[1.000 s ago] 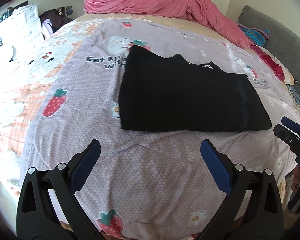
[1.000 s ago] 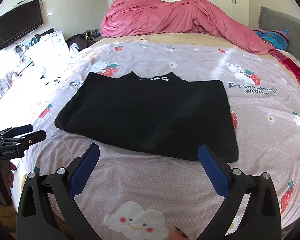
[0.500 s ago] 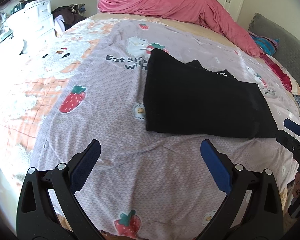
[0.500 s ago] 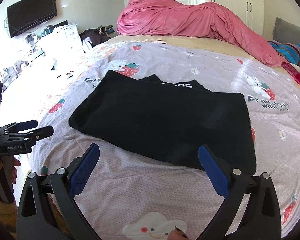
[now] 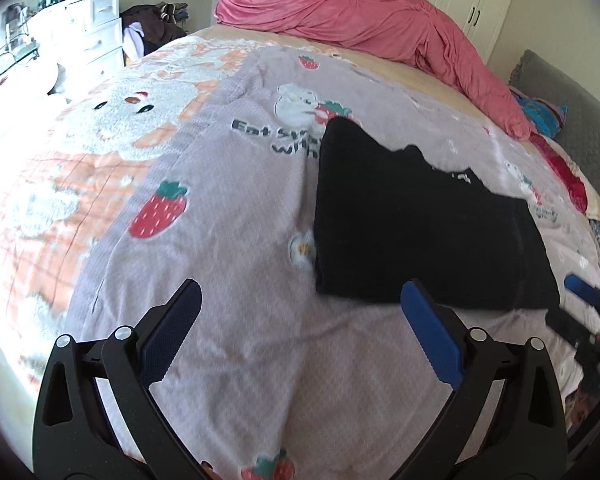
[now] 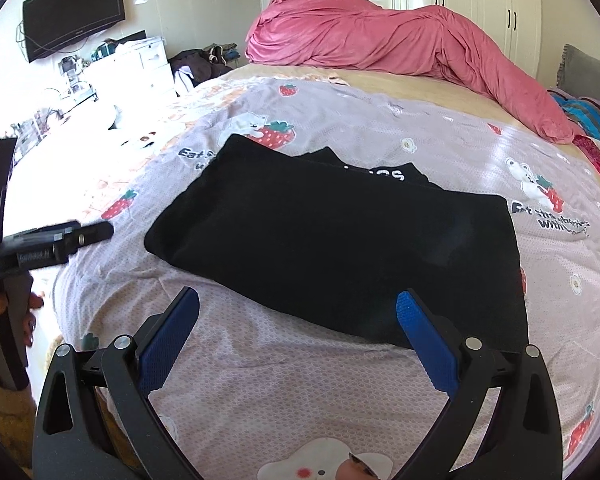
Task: Fold small clothes
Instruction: 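Move the right tool to the folded shirt edge while the left tool approaches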
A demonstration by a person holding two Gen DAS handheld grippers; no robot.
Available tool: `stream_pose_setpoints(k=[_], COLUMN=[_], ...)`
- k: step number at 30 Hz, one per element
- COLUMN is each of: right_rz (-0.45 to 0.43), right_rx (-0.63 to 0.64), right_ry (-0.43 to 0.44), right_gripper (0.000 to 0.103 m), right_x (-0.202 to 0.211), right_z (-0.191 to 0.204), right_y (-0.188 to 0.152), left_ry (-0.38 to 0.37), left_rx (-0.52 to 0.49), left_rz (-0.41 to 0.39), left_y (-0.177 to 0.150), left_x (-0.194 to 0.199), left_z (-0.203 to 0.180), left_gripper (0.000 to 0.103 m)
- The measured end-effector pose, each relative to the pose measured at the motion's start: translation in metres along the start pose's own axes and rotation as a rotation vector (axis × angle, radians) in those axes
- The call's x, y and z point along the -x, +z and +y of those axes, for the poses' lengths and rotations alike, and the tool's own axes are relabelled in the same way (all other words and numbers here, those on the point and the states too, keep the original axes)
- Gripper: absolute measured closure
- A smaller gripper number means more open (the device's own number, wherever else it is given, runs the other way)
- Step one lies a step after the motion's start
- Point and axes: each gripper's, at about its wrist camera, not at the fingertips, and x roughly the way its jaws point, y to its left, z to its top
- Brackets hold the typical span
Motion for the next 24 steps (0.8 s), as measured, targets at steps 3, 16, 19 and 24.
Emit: stream_pose_setpoints(k=[3,16,19,24], right_rz=[0.009,0.041,0.049,0.053], right_rx=[0.0,0.125,0.164,0.228], right_ry=[-0.005,-0.001,-0.001,0.003], right_gripper=[0.005,0.004,0.005,0.004], right_x=[-0.005,-0.045,-0.055,-0.074], right_z=[0.0,0.04,0.054,0.08], right_y=[0.0,0.009,0.008,0.009], left_ry=[-0.016,-0.033,-0.028,-0.008], left_rx=[0.025,0.117,0.126,0.129], left_rz=[0.008,0.058,0.059,0.065], left_y=[0.011,0.048,0.054,0.061], left_x=[-0.017,-0.062,-0.066,-0.074], left_z=[0.003,0.023,0.028,0.034], left_gripper=[0.009,0.009,0.009,0.009])
